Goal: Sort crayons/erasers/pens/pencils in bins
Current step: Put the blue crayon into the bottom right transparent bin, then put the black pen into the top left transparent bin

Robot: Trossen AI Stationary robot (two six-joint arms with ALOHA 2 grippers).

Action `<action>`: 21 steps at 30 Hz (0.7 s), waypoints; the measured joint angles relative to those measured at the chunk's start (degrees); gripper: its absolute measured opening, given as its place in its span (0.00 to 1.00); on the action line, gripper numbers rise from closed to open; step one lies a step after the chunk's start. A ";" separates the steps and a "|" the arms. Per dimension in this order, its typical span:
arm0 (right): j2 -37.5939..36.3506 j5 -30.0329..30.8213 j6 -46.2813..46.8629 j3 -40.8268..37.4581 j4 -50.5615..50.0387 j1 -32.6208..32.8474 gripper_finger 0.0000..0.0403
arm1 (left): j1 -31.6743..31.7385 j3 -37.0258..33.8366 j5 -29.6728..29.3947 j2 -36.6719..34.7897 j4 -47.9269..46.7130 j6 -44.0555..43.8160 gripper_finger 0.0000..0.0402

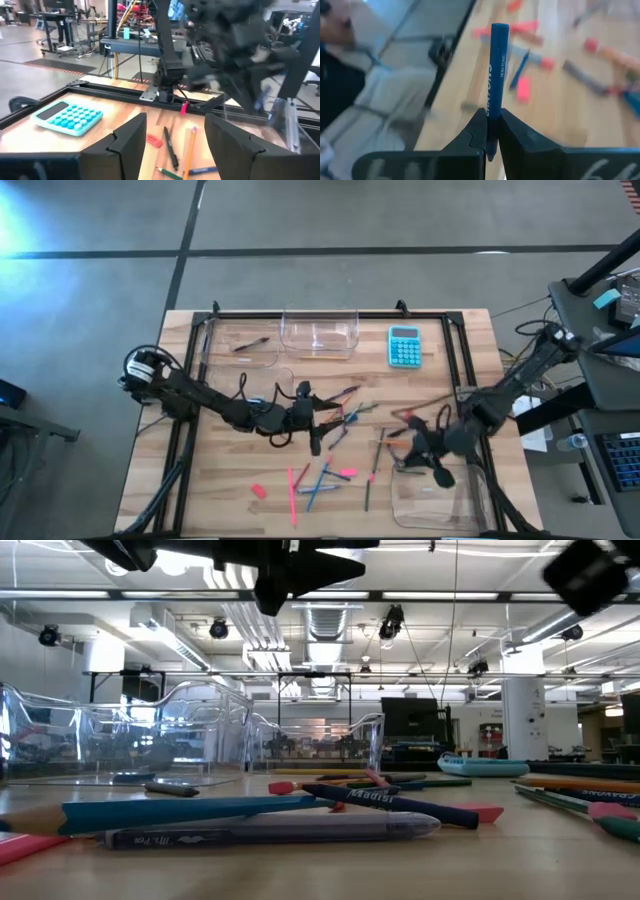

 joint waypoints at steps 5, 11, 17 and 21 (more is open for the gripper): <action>4.68 2.60 9.20 2.17 -6.05 9.00 0.04 | 0.81 0.00 0.07 0.00 -0.11 0.00 0.47; 11.25 2.62 19.71 6.81 -15.21 13.97 0.08 | 1.06 0.00 0.17 0.02 -0.36 -0.04 0.47; 14.97 1.62 22.23 9.52 -18.16 14.92 0.25 | 1.04 0.00 0.26 0.07 -1.20 -1.09 0.47; 15.39 1.02 22.12 11.53 -21.59 14.92 0.35 | 1.04 0.00 0.39 0.11 -2.17 -2.42 0.47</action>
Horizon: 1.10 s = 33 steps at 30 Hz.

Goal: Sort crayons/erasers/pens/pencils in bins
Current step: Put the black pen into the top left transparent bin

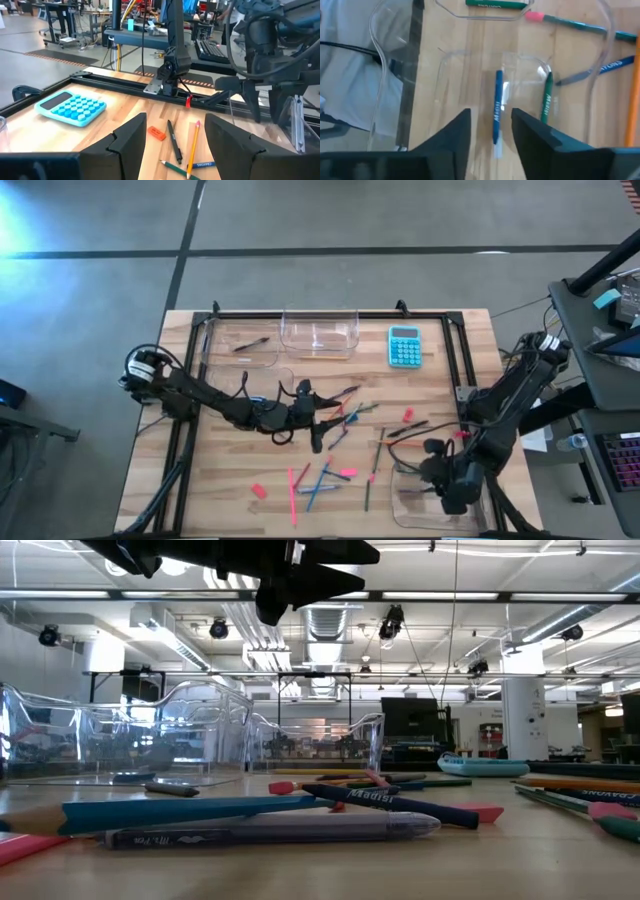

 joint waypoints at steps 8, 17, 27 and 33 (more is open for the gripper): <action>-3.76 8.36 -6.45 4.17 -8.81 -0.02 0.40 | 0.00 0.00 -0.02 0.02 -0.44 -0.14 0.47; -14.18 15.63 -9.21 -0.71 -19.91 -8.27 0.34 | 0.00 0.00 -0.02 0.02 -0.83 -0.18 0.47; -23.03 8.64 -17.59 -10.19 -21.16 -23.08 0.33 | 0.00 0.00 0.00 0.04 -0.85 -0.23 0.47; -22.35 2.39 -19.41 -13.97 -13.37 -28.33 0.33 | -0.02 -0.02 0.04 0.04 -0.92 -0.24 0.47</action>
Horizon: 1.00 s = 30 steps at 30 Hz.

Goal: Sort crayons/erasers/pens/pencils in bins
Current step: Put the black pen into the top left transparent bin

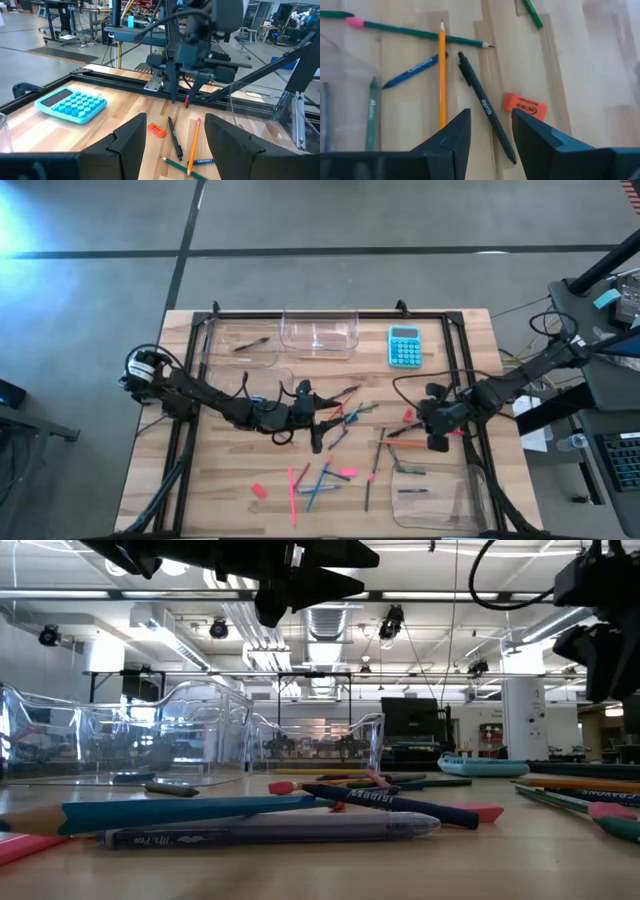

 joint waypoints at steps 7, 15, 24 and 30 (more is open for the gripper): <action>4.07 -1.59 3.30 -2.83 8.91 -1.99 0.33 | 0.00 -0.02 0.27 0.02 -0.35 0.00 0.47; 13.39 -1.26 3.32 -3.66 11.24 -3.53 0.33 | 0.00 -0.02 0.35 0.02 -0.30 0.00 0.47; 21.80 -2.77 1.54 -3.52 14.41 -5.62 0.33 | 0.00 -0.02 0.35 0.02 -0.32 0.00 0.47; 22.88 -4.72 1.14 -3.66 15.25 -5.73 0.33 | 0.00 -0.02 0.49 0.02 -0.39 0.00 0.47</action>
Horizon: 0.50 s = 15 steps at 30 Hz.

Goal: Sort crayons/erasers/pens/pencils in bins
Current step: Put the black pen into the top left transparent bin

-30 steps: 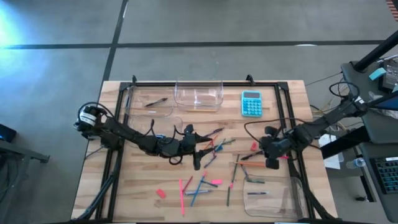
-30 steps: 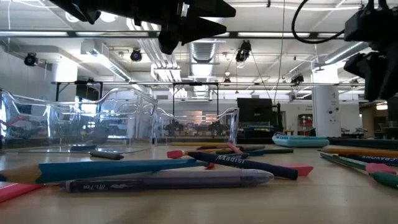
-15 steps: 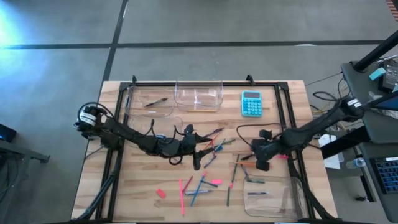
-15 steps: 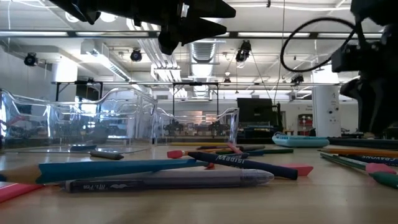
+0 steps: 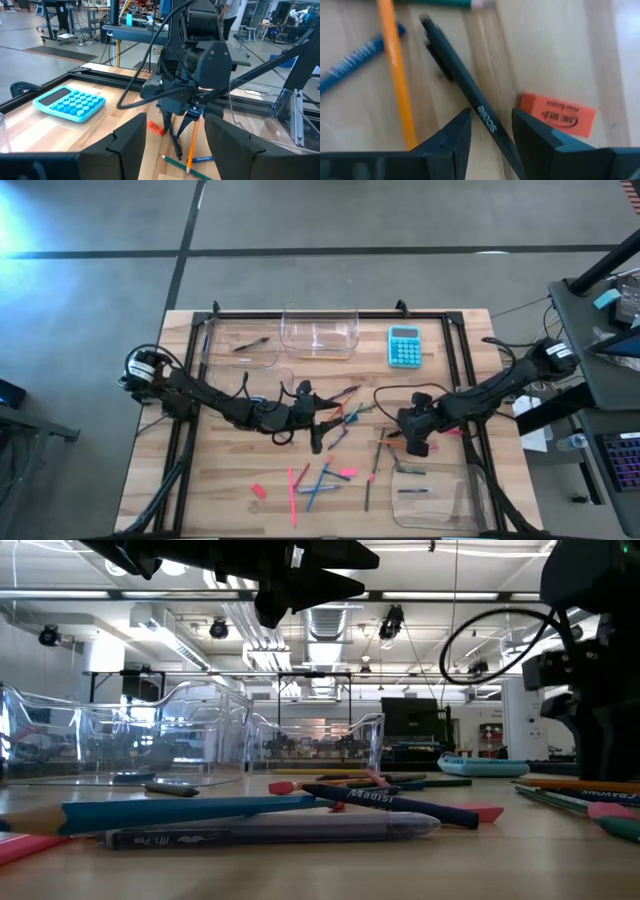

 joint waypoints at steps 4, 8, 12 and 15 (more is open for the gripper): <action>-0.92 -0.94 0.18 0.00 -0.21 -0.02 0.33 | 0.00 0.00 0.34 0.00 -0.04 0.00 0.47; -1.53 -1.01 0.18 0.00 -0.08 -0.02 0.33 | 0.00 0.00 0.45 0.00 -0.07 0.00 0.47; -0.69 -1.21 1.24 -0.83 0.15 -0.02 0.33 | 0.00 0.00 0.43 0.00 -0.07 0.00 0.47; 0.00 -1.13 2.65 -1.85 0.67 -0.02 0.33 | 0.01 0.00 0.45 0.00 -0.04 0.00 0.47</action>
